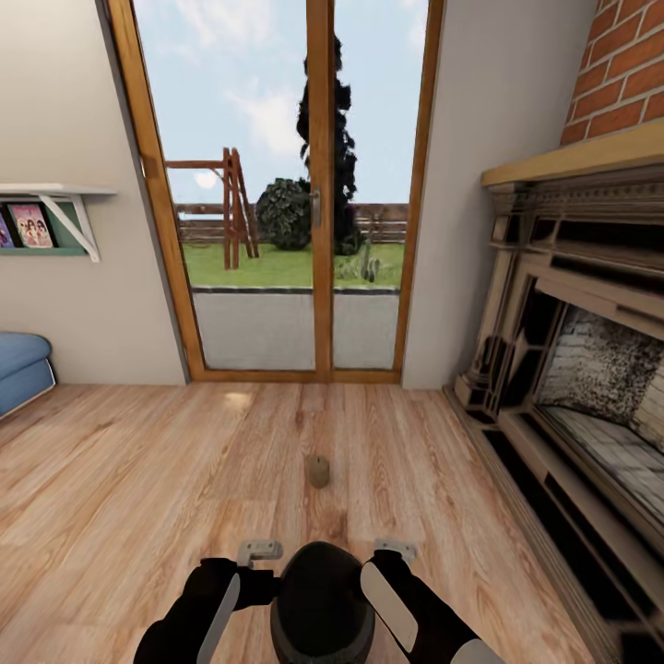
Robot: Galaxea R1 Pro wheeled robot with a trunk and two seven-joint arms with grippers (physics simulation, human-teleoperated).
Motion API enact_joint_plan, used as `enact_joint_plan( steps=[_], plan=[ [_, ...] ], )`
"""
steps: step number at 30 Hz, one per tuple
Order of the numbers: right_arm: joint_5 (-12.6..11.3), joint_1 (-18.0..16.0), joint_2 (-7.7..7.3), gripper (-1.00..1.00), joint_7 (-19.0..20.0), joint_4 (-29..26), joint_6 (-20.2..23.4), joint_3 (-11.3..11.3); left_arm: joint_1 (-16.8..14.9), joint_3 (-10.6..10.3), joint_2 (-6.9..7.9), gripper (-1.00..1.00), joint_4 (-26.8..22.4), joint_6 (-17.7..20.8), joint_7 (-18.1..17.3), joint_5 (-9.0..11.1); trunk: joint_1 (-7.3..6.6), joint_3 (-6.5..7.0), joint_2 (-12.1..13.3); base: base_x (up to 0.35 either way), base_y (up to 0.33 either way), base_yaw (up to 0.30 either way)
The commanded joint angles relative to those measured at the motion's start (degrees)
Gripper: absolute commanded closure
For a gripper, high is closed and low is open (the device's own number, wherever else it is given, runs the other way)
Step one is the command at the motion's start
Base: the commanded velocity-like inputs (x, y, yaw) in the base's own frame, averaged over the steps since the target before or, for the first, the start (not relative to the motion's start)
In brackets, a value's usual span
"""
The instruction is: Place each of the two pumpkins and all three candles from the living room inside a cabinet in the living room (use any cabinet), then make sure every cabinet is closed, and position the cauldron so it is next to a table in the living room.
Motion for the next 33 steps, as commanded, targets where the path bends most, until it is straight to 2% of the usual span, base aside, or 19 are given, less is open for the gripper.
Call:
enact_joint_plan(
  steps=[1,12,19,33],
  plan=[
    [-0.4,-0.1,-0.06,-1.0,-0.5,-0.1,-0.2,0.2,0.0,0.0,-0.03,-1.0,-0.1,0.2,0.1,0.3,0.22,-0.25,-0.4,0.0,0.0,0.0],
    [-0.5,-0.1,-0.02,-1.0,-0.5,0.0,-0.8,0.4,0.0,0.0,-0.05,-1.0,0.0,0.1,0.1,0.3,2.63,-2.22,-4.9,0.0,0.0,0.0],
    [-0.5,-0.1,-0.01,-1.0,-0.5,0.0,-1.0,2.5,0.0,0.0,-0.05,-1.0,0.0,0.1,0.1,0.2,4.17,-3.48,-7.7,0.0,0.0,0.0],
    [-0.5,-0.1,-0.01,-1.0,-0.5,0.0,-1.0,2.7,0.0,0.0,0.01,-1.0,0.0,0.1,-0.2,0.2,7.24,-5.99,-13.3,0.0,0.0,0.0]
  ],
)
